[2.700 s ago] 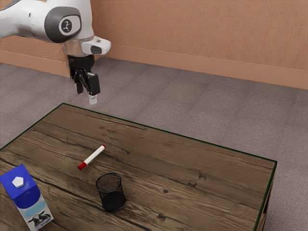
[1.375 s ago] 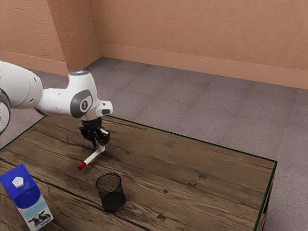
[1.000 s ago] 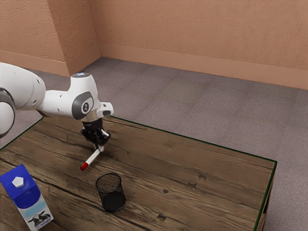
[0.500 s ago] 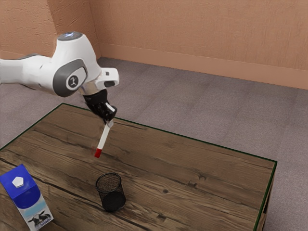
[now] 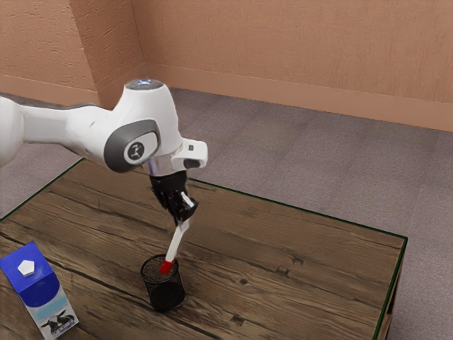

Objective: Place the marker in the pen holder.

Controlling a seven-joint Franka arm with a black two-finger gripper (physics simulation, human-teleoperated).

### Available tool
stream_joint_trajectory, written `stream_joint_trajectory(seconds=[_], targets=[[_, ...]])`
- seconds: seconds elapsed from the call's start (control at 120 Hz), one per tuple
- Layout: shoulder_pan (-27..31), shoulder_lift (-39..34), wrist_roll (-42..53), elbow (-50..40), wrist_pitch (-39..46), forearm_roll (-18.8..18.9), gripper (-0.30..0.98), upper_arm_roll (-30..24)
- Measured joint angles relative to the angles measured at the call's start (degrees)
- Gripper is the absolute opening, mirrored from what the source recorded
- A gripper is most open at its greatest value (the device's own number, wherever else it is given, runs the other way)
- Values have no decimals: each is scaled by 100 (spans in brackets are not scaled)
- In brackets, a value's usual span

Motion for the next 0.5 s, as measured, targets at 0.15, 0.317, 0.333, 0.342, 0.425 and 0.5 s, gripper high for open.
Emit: stream_joint_trajectory(seconds=[0.15,0.317,0.333,0.342,0.425,0.5], targets=[[338,-30,-21,-463,-56,-29,-1,1],[575,-271,54,-81,-507,-105,34,-57],[552,-309,64,130,-643,-98,37,-70],[538,-325,72,263,-718,-81,38,-76],[363,-390,230,1541,-1403,136,48,-67],[376,-407,408,1985,-1854,238,54,-45]])
